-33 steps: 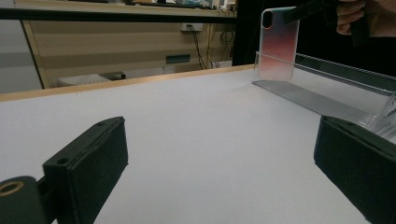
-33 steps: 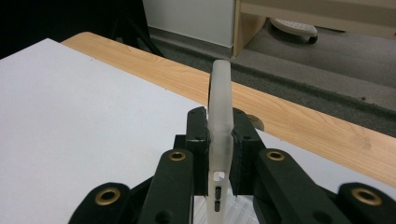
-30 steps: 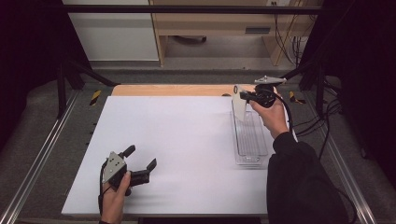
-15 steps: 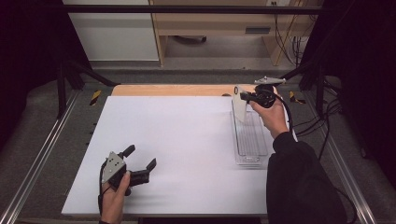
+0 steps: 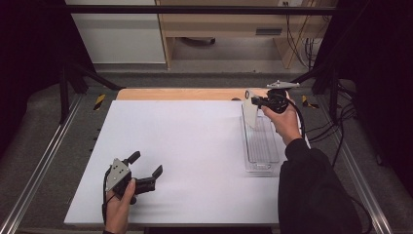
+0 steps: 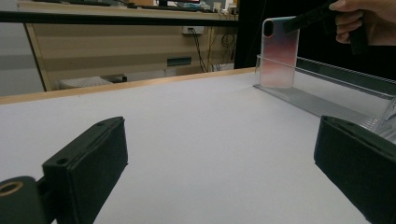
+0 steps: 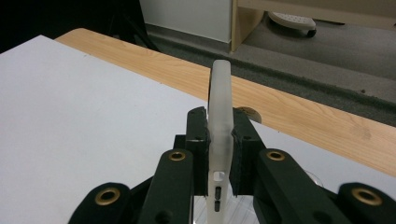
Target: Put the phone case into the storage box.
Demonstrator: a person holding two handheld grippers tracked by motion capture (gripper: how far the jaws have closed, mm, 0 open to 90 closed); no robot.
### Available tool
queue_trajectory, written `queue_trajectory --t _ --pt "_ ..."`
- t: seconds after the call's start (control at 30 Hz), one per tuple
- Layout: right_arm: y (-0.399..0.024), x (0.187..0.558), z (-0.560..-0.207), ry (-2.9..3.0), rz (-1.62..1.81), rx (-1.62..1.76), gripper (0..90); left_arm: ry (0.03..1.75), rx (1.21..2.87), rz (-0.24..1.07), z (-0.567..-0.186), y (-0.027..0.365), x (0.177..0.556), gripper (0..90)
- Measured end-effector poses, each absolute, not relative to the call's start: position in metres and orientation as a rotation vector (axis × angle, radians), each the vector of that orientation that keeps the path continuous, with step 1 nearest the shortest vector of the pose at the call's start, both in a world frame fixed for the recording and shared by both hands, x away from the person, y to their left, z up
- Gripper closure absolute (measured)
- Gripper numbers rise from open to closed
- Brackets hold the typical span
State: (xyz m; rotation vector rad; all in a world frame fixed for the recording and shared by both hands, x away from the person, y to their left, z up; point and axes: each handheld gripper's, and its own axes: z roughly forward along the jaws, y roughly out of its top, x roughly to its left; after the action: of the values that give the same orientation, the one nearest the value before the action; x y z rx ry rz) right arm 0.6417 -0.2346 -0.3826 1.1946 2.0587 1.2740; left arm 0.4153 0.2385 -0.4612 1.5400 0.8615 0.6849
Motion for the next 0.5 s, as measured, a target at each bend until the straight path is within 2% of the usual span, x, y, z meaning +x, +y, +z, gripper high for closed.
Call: queue_trajectory --t 0.5 --pt "-0.2360 0.6444 -0.3821 2.064 1.238 1.212 80.5 0.863 1.546 0.682 -0.4617 0.2374 0.4150 2.3"
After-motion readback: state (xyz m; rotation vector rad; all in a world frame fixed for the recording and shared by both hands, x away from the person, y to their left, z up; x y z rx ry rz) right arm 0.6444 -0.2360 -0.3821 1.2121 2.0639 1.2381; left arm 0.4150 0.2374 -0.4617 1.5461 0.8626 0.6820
